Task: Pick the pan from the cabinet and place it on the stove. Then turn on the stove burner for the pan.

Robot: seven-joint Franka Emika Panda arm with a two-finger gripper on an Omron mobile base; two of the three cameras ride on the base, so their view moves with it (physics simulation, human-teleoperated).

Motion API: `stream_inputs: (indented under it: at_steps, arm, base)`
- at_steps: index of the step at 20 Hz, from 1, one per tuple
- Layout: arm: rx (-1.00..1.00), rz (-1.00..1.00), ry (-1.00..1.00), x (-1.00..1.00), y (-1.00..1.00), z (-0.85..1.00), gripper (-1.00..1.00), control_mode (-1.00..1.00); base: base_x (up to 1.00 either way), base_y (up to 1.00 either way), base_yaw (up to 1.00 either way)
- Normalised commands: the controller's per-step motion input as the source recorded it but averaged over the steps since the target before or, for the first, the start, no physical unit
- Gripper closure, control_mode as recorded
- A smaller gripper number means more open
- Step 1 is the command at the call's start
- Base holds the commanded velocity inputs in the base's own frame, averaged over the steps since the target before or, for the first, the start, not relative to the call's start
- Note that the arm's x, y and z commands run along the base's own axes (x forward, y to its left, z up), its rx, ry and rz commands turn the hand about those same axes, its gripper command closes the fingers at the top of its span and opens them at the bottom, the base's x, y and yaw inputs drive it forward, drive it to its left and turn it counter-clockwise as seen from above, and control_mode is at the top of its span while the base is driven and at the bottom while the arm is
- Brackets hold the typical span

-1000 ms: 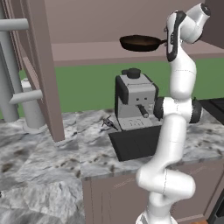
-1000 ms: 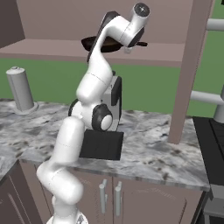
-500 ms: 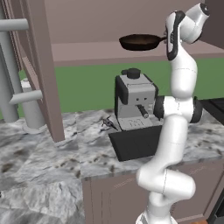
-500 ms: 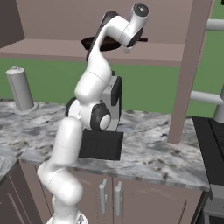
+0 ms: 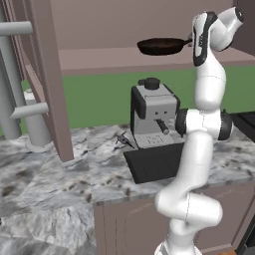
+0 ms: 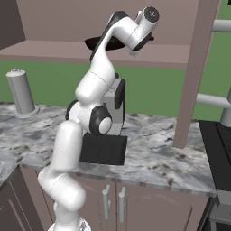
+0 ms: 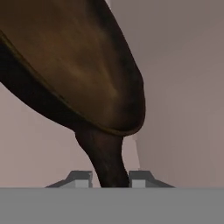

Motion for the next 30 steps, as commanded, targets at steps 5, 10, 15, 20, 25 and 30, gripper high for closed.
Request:
stream_inputs:
  at_steps: [5, 10, 15, 20, 25, 30]
  arm:
    - [0.10, 0.00, -0.26, -0.10, -0.06, -0.19, 1.00, -1.00]
    - [0.06, 0.00, -0.22, -0.45, -0.07, -0.01, 1.00, -1.00]
    - [0.00, 0.00, -0.21, -0.93, 0.00, 0.00, 1.00, -1.00]
    - [0.00, 0.00, -0.15, -1.00, 0.01, -0.08, 1.00, -1.00]
    - [0.00, 0.00, -0.09, -1.00, 0.05, 0.00, 1.00, -1.00]
    - [0.00, 0.00, -0.04, -1.00, 0.11, -0.02, 1.00, -1.00]
  base:
    - [0.00, 0.00, 0.00]
    - [0.00, 0.00, 0.00]
    - [0.00, 0.00, 0.00]
    - [0.00, 0.00, 0.00]
    - [0.00, 0.00, 0.00]
    - [0.00, 0.00, 0.00]
